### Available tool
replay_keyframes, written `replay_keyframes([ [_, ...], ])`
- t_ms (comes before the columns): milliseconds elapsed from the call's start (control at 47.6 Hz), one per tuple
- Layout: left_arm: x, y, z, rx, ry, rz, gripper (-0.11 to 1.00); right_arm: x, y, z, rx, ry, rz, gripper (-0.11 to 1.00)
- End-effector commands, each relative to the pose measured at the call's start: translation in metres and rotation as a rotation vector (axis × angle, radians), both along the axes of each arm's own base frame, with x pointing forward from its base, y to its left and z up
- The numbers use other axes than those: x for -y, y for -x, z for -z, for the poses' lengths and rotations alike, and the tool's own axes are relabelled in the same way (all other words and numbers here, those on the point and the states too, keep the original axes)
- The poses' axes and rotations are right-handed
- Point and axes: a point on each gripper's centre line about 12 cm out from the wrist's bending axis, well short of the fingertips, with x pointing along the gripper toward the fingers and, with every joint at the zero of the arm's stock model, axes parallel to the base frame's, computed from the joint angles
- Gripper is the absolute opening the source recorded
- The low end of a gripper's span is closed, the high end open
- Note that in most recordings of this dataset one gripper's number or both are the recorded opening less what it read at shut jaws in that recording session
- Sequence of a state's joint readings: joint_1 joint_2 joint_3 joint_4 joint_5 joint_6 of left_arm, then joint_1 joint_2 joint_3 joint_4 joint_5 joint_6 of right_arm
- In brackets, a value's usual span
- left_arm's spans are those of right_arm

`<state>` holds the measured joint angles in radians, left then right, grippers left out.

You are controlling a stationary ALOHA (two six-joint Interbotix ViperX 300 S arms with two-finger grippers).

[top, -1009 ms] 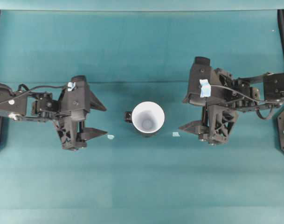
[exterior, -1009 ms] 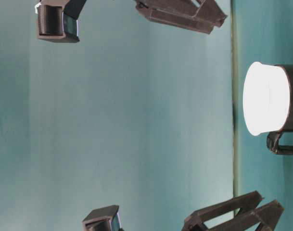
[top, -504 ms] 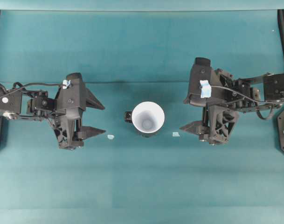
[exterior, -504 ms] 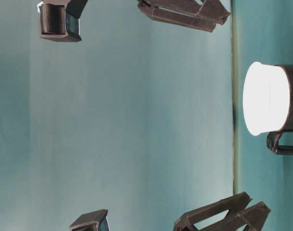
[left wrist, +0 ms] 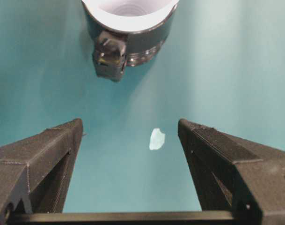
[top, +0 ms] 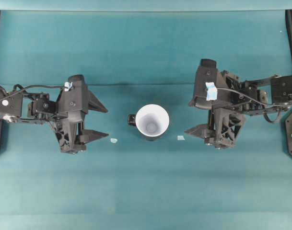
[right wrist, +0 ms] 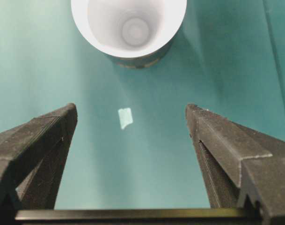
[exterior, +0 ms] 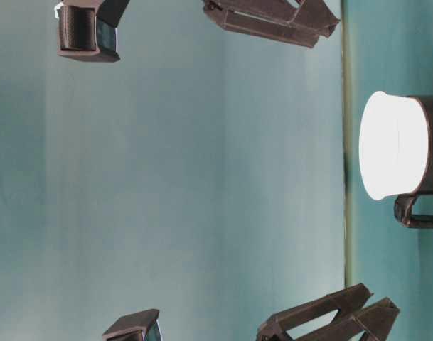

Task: Put a paper cup into the cup holder on your left arm.

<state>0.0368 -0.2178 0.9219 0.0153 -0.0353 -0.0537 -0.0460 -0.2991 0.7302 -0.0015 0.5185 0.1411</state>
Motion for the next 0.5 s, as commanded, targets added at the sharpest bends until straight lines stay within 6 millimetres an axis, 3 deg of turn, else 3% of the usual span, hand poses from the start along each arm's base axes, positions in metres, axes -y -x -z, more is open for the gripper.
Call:
replay_keyframes([
  [0,0.0004,-0.0023,-0.0068,0.025,-0.001,0.002,0.88,-0.0007,-0.0006,-0.0079,0.030,0.005,-0.006,0.92],
  [483,0.0009,-0.0009,-0.0016,-0.001,0.002,0.001,0.88,-0.0009,0.0020,-0.0036,0.018,0.003,-0.003,0.92],
])
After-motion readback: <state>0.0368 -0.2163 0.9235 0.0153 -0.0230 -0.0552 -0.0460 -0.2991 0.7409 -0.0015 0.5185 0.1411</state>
